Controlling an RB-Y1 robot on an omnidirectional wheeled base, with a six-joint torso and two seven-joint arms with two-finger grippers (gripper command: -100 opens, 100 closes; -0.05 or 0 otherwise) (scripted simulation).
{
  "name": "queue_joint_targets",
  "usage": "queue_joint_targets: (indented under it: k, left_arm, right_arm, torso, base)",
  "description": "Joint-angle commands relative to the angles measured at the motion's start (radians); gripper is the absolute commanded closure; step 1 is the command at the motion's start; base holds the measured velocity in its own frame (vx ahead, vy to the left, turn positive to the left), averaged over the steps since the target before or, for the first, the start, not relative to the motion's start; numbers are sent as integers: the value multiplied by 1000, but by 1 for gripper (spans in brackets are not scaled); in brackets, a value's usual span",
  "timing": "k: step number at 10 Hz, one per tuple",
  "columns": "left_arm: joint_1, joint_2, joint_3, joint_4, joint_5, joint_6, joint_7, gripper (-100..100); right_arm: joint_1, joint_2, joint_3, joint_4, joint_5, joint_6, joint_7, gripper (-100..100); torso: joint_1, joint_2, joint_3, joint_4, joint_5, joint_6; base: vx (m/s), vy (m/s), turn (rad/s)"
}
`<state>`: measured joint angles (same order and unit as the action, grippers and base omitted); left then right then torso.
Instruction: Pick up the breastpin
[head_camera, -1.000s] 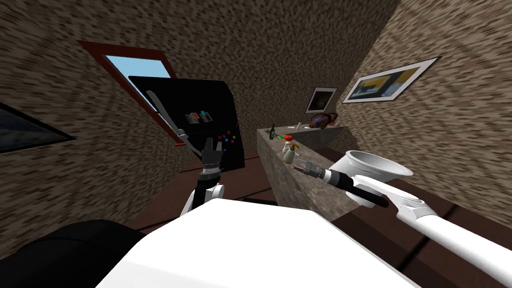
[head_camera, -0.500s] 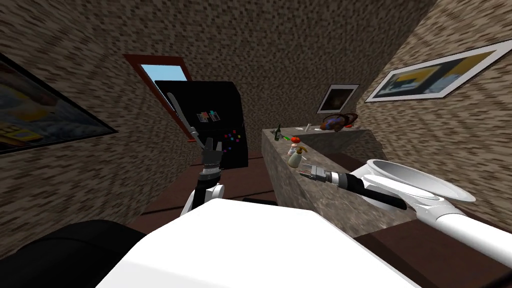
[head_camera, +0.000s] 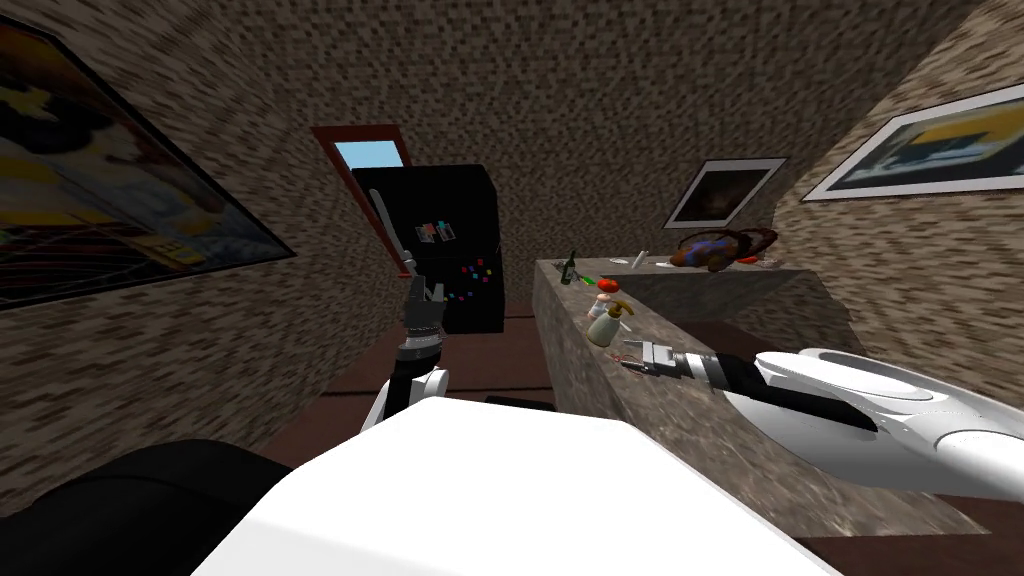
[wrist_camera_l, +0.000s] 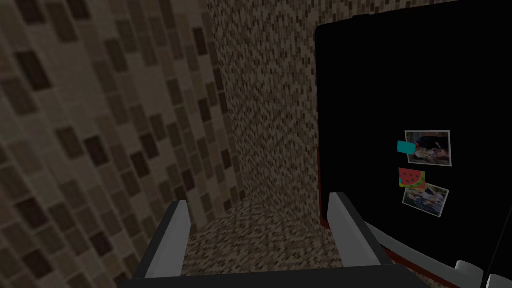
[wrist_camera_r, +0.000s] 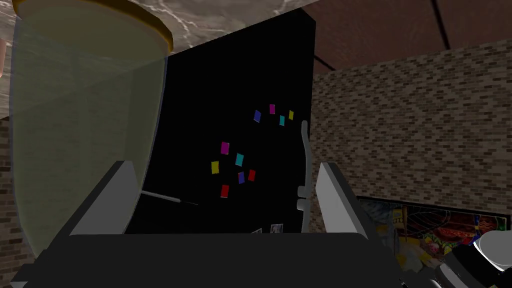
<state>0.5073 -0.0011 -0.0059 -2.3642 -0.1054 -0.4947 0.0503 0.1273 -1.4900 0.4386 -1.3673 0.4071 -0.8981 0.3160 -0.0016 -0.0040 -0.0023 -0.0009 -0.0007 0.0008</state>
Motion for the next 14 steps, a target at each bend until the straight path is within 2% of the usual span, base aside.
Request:
queue_joint_targets:
  k: [1,2,4,7,11,13,14]
  left_arm:
    - [0,0,0,0,0,0,0,0]
    - [0,0,0,0,0,0,0,0]
    - [0,0,0,0,0,0,0,0]
    - [0,0,0,0,0,0,0,0]
    - [0,0,0,0,0,0,0,0]
    - [0,0,0,0,0,0,0,0]
    - [0,0,0,0,0,0,0,0]
  right_arm:
    - [-10,-49,50,31,37,-1,0,-100]
    - [-10,-49,59,31,37,-1,0,-100]
    - [-20,-89,123,85,79,-13,9,-100]
    - [-28,-124,207,144,132,-25,19,-100]
    - [-13,-120,297,186,183,-29,27,-100]
    - [-18,-112,293,202,184,-40,34,-100]
    - [-16,-114,293,199,183,-37,34,0]
  torso:
    - [0,0,0,0,0,0]
    - [0,-1,0,0,0,0]
    - [0,1,0,0,0,1]
    - [0,-1,-1,0,0,1]
    - [1,0,0,0,0,1]
    - [1,3,2,1,0,2]
    - [2,3,2,1,0,2]
  base:
    - [46,-50,301]
    - [31,-50,81]
    - [30,-39,224]
    - [47,-46,220]
    - [32,-36,123]
    - [-7,-21,4]
    - [0,0,0]
